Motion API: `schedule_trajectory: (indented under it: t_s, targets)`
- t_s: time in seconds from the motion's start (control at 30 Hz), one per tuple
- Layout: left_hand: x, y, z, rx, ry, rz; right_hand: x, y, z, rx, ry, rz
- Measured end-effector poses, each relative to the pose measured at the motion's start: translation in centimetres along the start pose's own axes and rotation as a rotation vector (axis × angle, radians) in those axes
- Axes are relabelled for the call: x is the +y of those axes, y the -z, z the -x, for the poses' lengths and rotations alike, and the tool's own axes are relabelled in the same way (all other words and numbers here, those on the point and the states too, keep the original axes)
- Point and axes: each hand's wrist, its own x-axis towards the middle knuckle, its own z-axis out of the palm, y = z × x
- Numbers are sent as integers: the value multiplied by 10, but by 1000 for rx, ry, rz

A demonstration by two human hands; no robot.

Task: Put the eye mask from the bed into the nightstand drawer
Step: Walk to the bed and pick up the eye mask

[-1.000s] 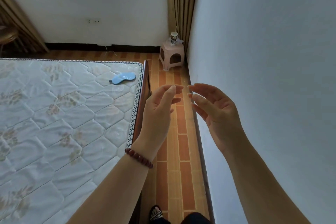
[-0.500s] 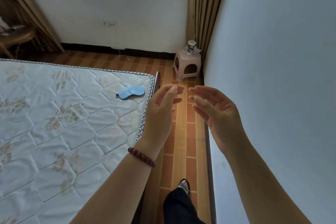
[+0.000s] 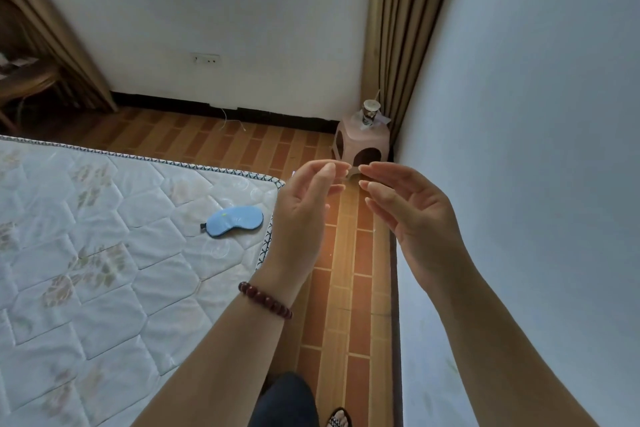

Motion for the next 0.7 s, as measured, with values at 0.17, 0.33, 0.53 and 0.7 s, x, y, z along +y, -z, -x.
schedule_trajectory:
  t_s: [0.17,0.33,0.53,0.7]
  targets:
    - [-7,-4,-73,38,22,-13,5,-3,-75,6,-12,13]
    - [-7,-5,-161,5,16,-9,-2,-10,-158,18,22,15]
    - [-10,-3,-250,-41,-7,3,-2,-22,-240,25,61,5]
    - [-21,-14,-300,-69,32,31,6,-20,-287,33,33,7]
